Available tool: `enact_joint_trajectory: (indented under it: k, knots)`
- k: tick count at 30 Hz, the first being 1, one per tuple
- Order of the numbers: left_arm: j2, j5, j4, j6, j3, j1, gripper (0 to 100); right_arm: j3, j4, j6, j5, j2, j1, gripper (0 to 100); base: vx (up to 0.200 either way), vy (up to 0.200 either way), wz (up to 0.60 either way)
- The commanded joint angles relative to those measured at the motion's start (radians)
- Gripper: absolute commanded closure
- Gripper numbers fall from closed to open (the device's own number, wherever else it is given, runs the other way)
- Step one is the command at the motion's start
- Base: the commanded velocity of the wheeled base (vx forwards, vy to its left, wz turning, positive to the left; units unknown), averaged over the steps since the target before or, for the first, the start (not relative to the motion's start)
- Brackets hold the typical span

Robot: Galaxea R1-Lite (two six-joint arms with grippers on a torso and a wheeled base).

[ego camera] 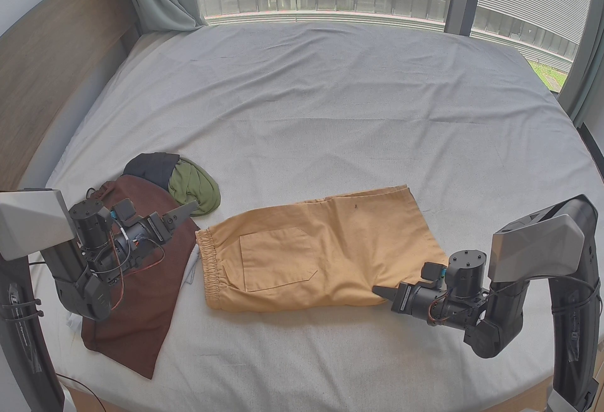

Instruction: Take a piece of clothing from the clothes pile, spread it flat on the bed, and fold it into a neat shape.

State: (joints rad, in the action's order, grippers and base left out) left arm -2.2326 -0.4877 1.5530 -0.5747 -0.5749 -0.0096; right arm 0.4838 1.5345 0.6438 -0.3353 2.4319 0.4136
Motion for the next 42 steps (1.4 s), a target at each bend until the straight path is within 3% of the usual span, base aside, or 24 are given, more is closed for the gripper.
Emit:
enact_joint_trajectory:
  k: [1, 7, 31, 32, 42]
  knots:
    - [0.005, 0.000, 0.002, -0.004, 0.001, -0.001, 0, -0.087, 0.006, -0.024, 0.016, -0.044, 0.002, 100, 0.000, 0.000, 0.00]
    - [0.005, 0.000, 0.004, -0.004, 0.007, -0.017, 0, -0.136, 0.006, -0.043, 0.053, -0.039, 0.002, 100, 0.000, 0.000, 0.00]
    - [0.024, 0.000, 0.004, -0.001, 0.018, -0.041, 0, -0.211, 0.006, -0.061, 0.073, -0.027, 0.014, 100, 0.000, 0.000, 0.00]
    - [0.024, 0.000, 0.004, -0.001, 0.020, -0.041, 0, -0.211, 0.006, -0.061, 0.075, -0.027, 0.014, 0, 0.000, 0.000, 0.00]
    - [0.014, -0.006, 0.006, 0.053, 0.029, -0.030, 0, -0.258, 0.006, -0.070, 0.070, -0.063, 0.031, 0, 0.000, 0.000, 0.00]
